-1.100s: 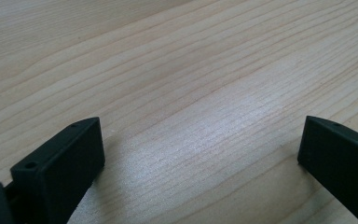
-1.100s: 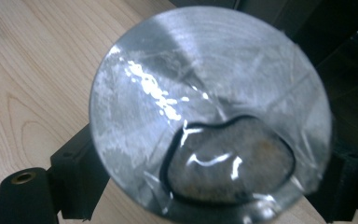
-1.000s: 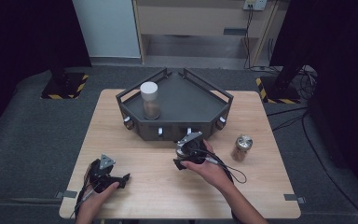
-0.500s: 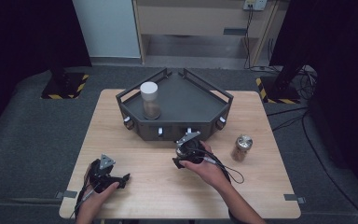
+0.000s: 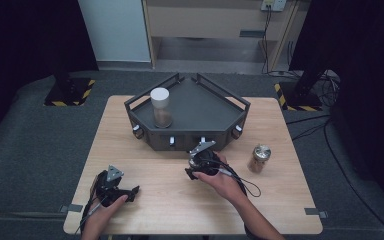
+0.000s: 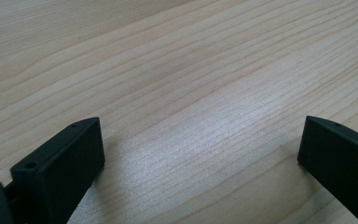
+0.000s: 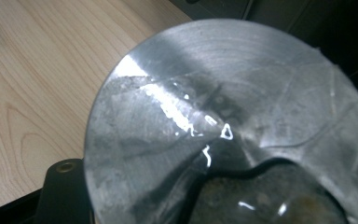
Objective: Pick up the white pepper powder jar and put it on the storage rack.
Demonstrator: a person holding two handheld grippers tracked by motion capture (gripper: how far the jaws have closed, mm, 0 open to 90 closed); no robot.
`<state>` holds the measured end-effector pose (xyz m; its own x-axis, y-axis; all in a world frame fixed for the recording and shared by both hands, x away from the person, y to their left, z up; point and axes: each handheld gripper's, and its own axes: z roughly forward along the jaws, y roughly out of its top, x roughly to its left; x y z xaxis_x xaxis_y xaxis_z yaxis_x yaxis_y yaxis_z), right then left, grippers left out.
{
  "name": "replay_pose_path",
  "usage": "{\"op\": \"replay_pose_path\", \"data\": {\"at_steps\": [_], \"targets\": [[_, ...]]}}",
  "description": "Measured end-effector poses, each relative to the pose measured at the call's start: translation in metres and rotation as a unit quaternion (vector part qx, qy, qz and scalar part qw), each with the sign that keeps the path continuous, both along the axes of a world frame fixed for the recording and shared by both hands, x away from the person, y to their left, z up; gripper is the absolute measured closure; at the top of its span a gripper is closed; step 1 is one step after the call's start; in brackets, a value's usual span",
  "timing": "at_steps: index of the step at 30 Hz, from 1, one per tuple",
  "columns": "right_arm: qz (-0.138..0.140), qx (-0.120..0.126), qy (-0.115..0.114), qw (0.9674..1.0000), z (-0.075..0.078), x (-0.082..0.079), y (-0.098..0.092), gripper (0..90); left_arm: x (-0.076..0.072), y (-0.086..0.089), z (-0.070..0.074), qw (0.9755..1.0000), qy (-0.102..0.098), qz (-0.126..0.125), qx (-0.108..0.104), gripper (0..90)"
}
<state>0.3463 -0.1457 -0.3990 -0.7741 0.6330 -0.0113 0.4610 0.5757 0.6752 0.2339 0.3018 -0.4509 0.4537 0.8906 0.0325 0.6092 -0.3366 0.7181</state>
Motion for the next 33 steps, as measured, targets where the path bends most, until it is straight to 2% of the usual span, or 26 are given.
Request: {"op": "replay_pose_path", "data": {"at_steps": [11,21,33], "targets": [[0.0,0.0,-0.001,1.0,0.007,-0.004,-0.002,30.9,0.0,0.0,0.0,1.0,0.0,0.0,0.0,0.0],[0.006,-0.005,-0.013,0.9999,0.037,-0.009,-0.008,30.9,0.0,0.0,0.0,1.0,0.0,0.0,0.0,0.0],[0.005,-0.008,-0.018,0.9998,0.068,-0.01,-0.012,30.9,0.0,0.0,0.0,1.0,0.0,0.0,0.0,0.0]]}}
